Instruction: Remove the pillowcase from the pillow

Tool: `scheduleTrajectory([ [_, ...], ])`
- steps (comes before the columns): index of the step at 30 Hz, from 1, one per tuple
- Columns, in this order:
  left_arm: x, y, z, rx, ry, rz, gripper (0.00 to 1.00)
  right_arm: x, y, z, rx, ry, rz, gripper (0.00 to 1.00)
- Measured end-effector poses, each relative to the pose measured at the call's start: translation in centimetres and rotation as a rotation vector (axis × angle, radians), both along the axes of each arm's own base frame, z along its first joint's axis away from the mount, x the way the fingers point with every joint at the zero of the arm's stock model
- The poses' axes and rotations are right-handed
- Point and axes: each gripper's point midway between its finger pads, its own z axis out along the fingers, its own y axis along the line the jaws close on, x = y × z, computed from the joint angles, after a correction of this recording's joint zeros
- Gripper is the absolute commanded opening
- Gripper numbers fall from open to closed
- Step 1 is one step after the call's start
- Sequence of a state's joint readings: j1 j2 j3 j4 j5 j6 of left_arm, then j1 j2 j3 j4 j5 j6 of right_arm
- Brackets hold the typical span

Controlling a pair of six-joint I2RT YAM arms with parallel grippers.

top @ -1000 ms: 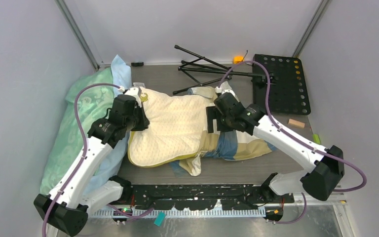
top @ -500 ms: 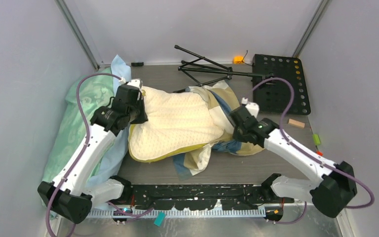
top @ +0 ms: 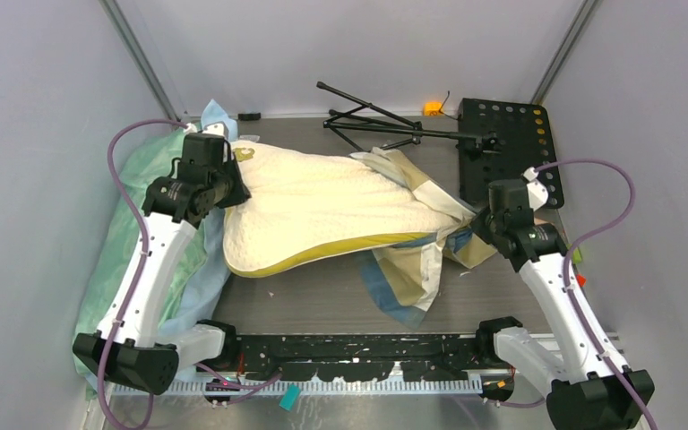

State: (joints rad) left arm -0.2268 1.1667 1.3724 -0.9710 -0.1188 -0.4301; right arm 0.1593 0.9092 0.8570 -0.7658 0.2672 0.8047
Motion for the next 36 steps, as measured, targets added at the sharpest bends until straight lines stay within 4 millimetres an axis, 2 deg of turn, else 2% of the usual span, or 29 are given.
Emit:
scheduleTrajectory([
  [6, 0.2, -0.4, 0.0, -0.04, 0.006, 0.021, 0.0, 0.8, -1.1, 3.2, -0.013, -0.065, -0.052, 0.0],
  [10, 0.5, -0.4, -0.2, -0.047, 0.045, 0.04, 0.0, 0.6, -2.7, 4.9, -0.055, -0.084, -0.139, 0.0],
  [16, 0.9, 1.6, 0.2, -0.061, 0.049, 0.113, 0.0, -0.2, -4.8, 5.6, -0.136, -0.096, -0.222, 0.0],
  [20, 1.9, 2.3, 2.3, -0.07, 0.017, 0.157, 0.0, -0.6, -6.4, 6.9, -0.193, -0.121, -0.287, 0.0],
  [22, 2.6, 3.4, 3.1, -0.055, -0.017, 0.201, 0.0, -1.3, -8.1, 7.8, -0.234, -0.147, -0.362, 0.0],
  [25, 2.9, 4.5, 3.1, -0.049, -0.025, 0.232, 0.0, -2.5, -10.0, 8.8, -0.288, -0.167, -0.432, 0.0],
  [27, 3.1, 4.2, 2.8, -0.052, -0.021, 0.209, 0.0, -2.9, -10.8, 9.9, -0.316, -0.186, -0.46, 0.0],
  [29, 3.4, 3.1, 2.1, -0.032, 0.002, 0.159, 0.04, -2.6, -10.7, 10.5, -0.321, -0.204, -0.442, 0.04],
  [31, 3.8, 0.9, 0.9, 0.004, 0.036, 0.071, 0.08, -1.8, -9.7, 10.7, -0.301, -0.217, -0.368, 0.09],
  [33, 4.4, -1.1, -0.2, 0.038, 0.054, 0.001, 0.07, -0.5, -8.1, 10.3, -0.258, -0.214, -0.266, 0.05],
  [36, 4.8, -3.5, -1.3, 0.056, 0.057, -0.073, 0.04, 1.3, -5.0, 9.1, -0.176, -0.183, -0.096, 0.04],
])
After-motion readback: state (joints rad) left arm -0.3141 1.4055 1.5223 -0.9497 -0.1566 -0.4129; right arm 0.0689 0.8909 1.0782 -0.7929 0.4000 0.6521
